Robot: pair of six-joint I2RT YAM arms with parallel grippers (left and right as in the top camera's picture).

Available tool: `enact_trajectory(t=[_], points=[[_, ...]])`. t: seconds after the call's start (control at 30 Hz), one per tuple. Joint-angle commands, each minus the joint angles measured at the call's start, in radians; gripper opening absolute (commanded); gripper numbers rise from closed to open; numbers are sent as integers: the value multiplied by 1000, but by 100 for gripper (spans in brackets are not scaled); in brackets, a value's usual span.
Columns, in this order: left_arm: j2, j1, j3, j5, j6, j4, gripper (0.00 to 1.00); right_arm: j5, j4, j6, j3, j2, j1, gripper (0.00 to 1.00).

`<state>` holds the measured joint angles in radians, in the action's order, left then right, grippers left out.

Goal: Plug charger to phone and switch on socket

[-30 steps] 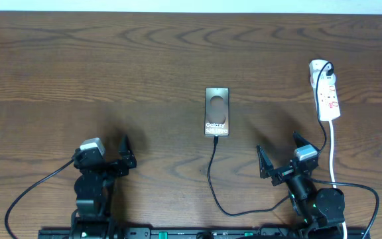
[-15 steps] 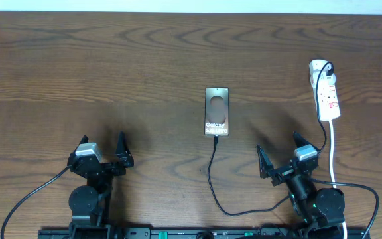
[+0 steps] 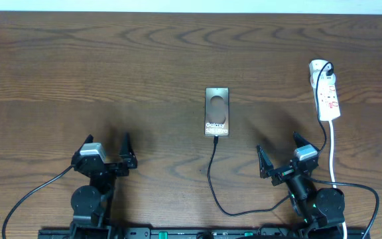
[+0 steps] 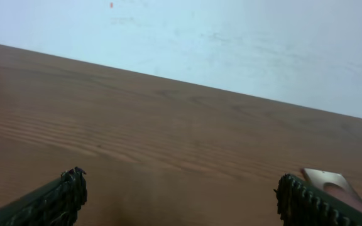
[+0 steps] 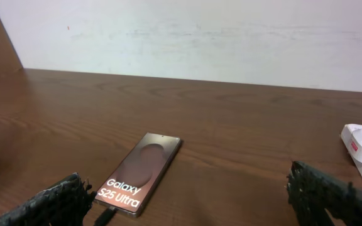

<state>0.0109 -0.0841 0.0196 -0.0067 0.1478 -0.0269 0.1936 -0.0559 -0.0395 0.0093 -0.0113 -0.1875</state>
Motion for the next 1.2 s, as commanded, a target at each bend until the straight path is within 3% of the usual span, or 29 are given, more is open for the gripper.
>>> enact_trajectory(t=[0.0, 1.17], points=[[-10, -16, -16, -28, -24, -44, 98, -1, -1, 11, -4, 5, -10, 99], [-6, 0, -16, -28, -24, -44, 98, 0, -1, 11, -4, 5, -10, 99]])
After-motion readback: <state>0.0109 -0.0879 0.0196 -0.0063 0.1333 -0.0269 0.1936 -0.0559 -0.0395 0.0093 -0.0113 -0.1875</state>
